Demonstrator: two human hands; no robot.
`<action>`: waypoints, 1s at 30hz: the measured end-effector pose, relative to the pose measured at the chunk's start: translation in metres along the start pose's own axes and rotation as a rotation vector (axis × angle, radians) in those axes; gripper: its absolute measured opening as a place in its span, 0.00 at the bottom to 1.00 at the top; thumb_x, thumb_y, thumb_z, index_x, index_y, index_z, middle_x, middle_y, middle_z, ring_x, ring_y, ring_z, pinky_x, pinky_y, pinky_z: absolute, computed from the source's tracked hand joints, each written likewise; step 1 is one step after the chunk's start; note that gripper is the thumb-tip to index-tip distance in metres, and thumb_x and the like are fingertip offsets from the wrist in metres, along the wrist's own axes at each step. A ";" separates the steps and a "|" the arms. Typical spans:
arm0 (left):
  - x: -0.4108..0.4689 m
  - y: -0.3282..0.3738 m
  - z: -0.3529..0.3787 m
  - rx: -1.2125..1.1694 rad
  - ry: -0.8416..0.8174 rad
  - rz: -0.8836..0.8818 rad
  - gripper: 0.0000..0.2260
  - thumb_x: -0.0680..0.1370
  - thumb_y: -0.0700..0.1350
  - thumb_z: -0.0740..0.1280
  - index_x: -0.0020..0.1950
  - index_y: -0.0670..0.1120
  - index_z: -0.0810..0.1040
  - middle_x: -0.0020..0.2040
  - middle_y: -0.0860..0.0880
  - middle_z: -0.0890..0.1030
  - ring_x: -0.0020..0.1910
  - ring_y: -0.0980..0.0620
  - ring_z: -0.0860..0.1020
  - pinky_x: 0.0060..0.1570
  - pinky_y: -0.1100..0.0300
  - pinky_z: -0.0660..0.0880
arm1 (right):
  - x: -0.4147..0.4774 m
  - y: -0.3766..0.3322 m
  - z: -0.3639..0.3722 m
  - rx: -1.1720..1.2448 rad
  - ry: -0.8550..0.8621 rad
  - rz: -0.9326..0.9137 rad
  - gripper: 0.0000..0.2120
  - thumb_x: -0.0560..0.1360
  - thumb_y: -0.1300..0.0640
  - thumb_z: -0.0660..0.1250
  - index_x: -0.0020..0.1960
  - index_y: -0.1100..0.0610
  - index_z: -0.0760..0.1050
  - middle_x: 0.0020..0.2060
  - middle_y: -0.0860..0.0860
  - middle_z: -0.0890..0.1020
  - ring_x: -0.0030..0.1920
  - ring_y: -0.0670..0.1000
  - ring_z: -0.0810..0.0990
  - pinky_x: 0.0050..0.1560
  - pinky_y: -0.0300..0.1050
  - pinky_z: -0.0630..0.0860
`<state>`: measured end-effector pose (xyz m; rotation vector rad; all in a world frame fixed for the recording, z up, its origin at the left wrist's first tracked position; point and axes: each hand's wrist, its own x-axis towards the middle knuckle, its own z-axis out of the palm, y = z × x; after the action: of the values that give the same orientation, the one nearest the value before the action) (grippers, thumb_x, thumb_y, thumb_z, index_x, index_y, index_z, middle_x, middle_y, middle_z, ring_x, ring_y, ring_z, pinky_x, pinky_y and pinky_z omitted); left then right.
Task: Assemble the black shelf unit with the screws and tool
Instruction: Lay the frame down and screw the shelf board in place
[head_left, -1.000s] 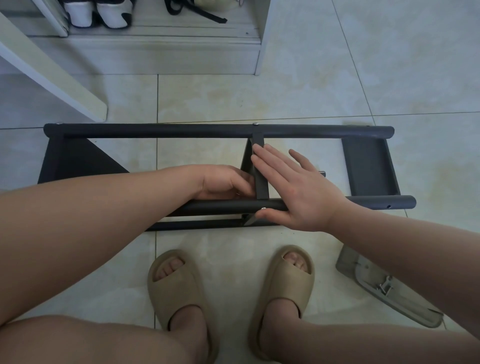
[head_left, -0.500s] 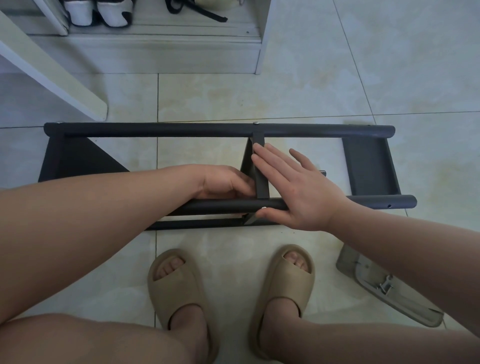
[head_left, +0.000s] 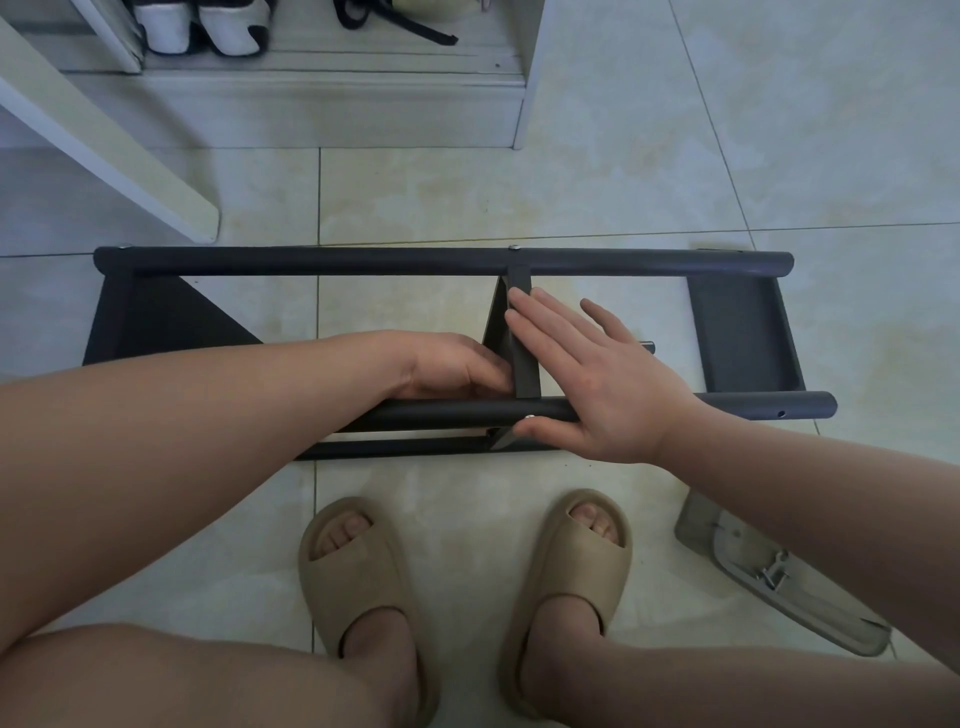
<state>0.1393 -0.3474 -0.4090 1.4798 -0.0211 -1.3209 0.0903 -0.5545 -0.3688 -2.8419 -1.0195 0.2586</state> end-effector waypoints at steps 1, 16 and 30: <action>0.000 0.000 0.000 0.004 0.011 0.009 0.06 0.78 0.32 0.62 0.50 0.35 0.79 0.42 0.40 0.82 0.40 0.48 0.82 0.44 0.60 0.79 | 0.000 0.000 0.000 0.000 -0.002 0.001 0.45 0.77 0.29 0.51 0.82 0.59 0.52 0.82 0.52 0.49 0.82 0.51 0.47 0.79 0.62 0.54; -0.009 0.009 0.000 0.099 0.092 0.000 0.07 0.78 0.35 0.65 0.45 0.44 0.81 0.41 0.48 0.84 0.41 0.52 0.83 0.41 0.62 0.77 | 0.002 0.000 -0.006 0.015 -0.074 0.020 0.46 0.77 0.27 0.49 0.83 0.56 0.48 0.82 0.49 0.45 0.82 0.49 0.43 0.80 0.59 0.48; -0.095 0.037 0.033 0.918 0.320 -0.220 0.18 0.82 0.58 0.61 0.50 0.46 0.83 0.45 0.49 0.83 0.46 0.49 0.79 0.57 0.51 0.75 | -0.007 -0.022 -0.036 0.077 -0.341 0.203 0.42 0.79 0.34 0.60 0.82 0.45 0.39 0.80 0.39 0.34 0.79 0.52 0.60 0.74 0.54 0.63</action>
<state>0.1022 -0.3254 -0.3111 2.5188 -0.2974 -1.2872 0.0782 -0.5441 -0.3289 -2.8904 -0.7452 0.8058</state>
